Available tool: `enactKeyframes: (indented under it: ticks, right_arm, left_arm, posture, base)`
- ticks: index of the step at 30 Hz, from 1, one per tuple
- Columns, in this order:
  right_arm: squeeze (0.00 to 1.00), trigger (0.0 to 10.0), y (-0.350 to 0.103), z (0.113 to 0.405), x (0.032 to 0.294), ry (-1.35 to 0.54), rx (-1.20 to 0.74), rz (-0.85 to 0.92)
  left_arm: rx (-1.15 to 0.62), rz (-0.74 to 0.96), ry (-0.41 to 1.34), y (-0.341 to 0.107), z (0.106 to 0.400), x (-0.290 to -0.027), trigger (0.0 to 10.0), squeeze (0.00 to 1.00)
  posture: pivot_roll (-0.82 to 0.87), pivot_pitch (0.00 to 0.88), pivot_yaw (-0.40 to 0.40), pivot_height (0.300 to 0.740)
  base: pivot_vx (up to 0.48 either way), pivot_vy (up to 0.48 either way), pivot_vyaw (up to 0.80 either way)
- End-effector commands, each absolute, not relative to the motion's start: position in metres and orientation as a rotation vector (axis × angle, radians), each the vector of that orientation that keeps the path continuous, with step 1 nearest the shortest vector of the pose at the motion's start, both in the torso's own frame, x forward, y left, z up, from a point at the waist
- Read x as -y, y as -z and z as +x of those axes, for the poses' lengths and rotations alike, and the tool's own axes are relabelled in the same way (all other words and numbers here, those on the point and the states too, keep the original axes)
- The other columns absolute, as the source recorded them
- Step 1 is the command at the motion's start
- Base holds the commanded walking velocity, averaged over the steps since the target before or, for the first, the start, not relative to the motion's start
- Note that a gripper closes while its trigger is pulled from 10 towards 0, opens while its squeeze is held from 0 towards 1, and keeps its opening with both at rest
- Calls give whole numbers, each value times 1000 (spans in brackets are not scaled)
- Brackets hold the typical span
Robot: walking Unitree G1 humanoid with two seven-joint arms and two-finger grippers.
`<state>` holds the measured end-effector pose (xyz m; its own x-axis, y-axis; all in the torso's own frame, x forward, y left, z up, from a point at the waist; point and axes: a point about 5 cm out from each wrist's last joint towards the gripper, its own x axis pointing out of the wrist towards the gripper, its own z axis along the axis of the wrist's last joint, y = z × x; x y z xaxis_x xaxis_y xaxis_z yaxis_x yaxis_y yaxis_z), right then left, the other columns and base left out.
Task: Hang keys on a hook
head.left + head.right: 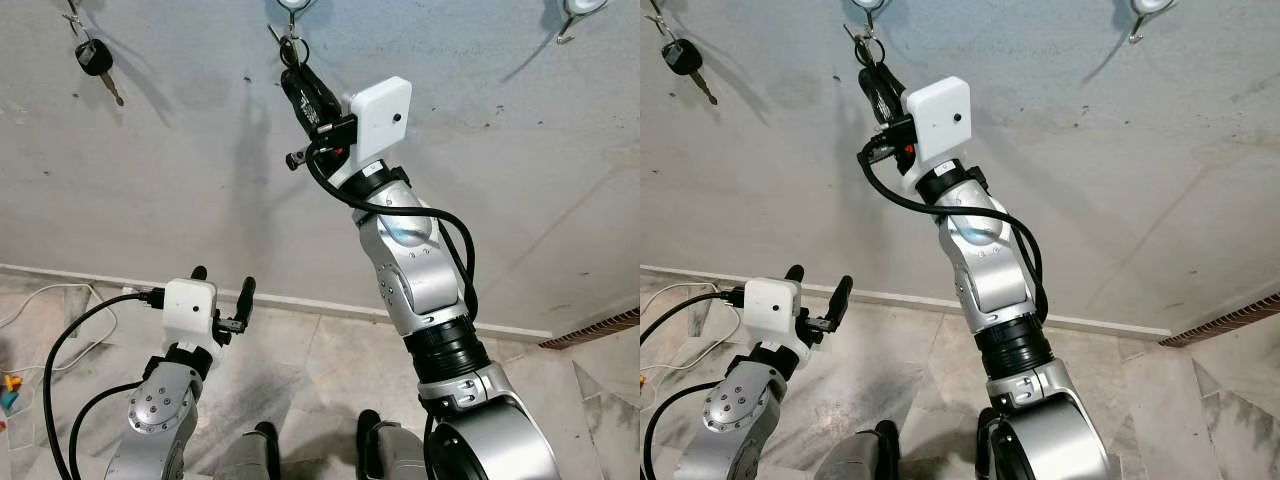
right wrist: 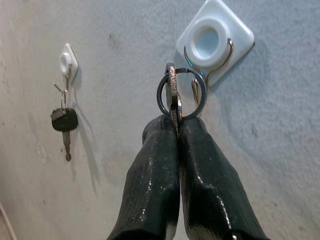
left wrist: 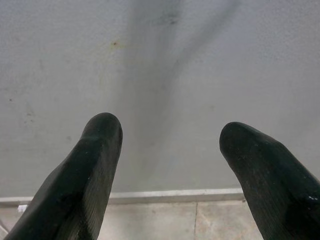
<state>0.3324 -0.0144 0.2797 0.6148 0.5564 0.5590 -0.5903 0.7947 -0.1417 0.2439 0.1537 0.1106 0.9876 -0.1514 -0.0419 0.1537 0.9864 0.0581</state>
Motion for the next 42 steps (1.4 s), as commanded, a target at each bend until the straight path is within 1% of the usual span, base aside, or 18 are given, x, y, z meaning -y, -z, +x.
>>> enactKeyframes:
  ticks: [1, 19, 26, 42]
  right_arm:
    - [0, 10000, -291, 326, 7, -699, 664, 76]
    - [0, 10000, -297, 331, -8, -771, 645, 103]
    - [0, 10000, -290, 336, -10, -781, 586, 184]
    - [0, 10000, -283, 345, -8, -786, 515, 281]
  left_arm:
    - [-66, 69, 142, -105, 240, -155, 10000, 0]
    - [-68, 67, 137, -104, 240, -156, 10000, 0]
    - [-68, 68, 132, -104, 240, -157, 10000, 0]
    - [-65, 70, 135, -105, 241, -156, 10000, 0]
  posture:
    - [125, 302, 62, 740]
    - [131, 300, 54, 740]
    - [133, 299, 54, 740]
    - [137, 293, 54, 740]
  base:
    - [0, 0, 0]
    - [0, 0, 0]
    - [0, 0, 0]
    - [0, 0, 0]
